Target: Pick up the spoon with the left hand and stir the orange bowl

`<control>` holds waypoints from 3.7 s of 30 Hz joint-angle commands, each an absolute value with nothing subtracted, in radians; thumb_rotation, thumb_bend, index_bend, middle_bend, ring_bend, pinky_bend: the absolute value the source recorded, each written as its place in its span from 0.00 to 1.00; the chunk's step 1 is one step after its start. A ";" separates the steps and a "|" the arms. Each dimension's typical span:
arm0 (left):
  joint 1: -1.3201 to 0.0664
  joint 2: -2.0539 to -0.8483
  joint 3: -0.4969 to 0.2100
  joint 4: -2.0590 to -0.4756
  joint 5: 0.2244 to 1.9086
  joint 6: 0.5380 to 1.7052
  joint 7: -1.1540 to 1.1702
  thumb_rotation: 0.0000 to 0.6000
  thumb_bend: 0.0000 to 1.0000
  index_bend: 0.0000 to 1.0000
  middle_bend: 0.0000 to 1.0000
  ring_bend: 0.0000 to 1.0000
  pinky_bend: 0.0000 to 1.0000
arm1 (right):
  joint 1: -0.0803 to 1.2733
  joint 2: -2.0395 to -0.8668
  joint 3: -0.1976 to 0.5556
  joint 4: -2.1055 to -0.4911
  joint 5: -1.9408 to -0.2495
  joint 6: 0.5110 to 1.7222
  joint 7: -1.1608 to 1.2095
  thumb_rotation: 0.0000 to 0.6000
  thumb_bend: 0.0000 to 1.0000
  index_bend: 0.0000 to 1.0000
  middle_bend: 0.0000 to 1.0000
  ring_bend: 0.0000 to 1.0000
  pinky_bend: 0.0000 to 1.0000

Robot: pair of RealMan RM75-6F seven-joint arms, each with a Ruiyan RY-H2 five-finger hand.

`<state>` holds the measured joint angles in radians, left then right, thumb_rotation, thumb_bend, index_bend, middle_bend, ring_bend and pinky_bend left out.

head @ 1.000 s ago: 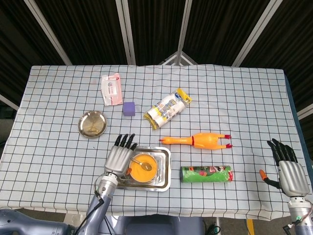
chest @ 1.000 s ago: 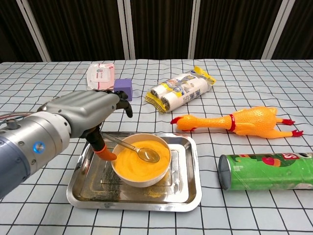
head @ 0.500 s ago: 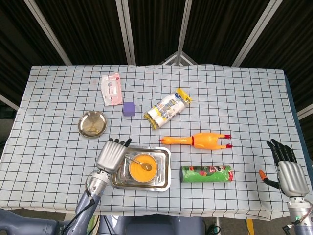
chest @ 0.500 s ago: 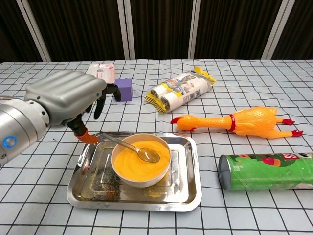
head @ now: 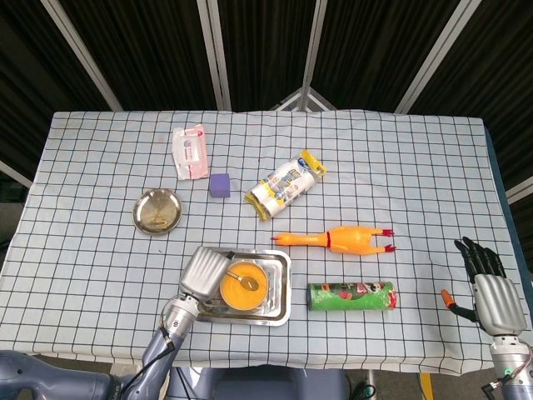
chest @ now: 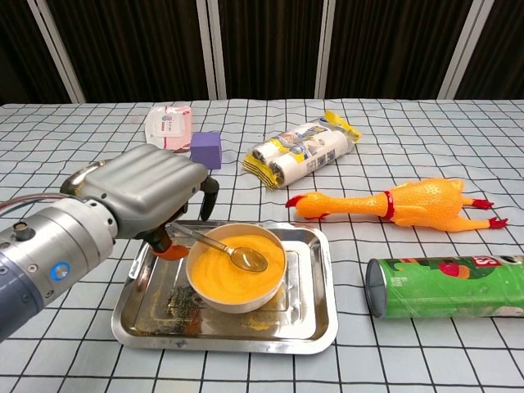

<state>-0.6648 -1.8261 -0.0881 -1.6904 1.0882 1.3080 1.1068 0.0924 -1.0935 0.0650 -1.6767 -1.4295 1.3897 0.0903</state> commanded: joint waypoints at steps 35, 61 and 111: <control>-0.672 -1.848 -0.109 -1.655 1.070 1.296 1.103 1.00 0.42 0.43 0.93 0.87 0.91 | 0.092 -1.090 0.067 -1.684 -1.419 1.383 0.096 1.00 0.37 0.00 0.00 0.00 0.00; -0.680 -1.881 -0.112 -1.597 1.084 1.295 1.073 1.00 0.46 0.50 0.94 0.87 0.91 | 0.091 -1.086 0.066 -1.692 -1.416 1.377 0.104 1.00 0.37 0.00 0.00 0.00 0.00; -0.700 -1.750 -0.137 -1.730 1.071 1.270 1.166 1.00 0.93 0.75 0.97 0.87 0.91 | 0.090 -1.087 0.065 -1.691 -1.415 1.378 0.098 1.00 0.37 0.00 0.00 0.00 0.00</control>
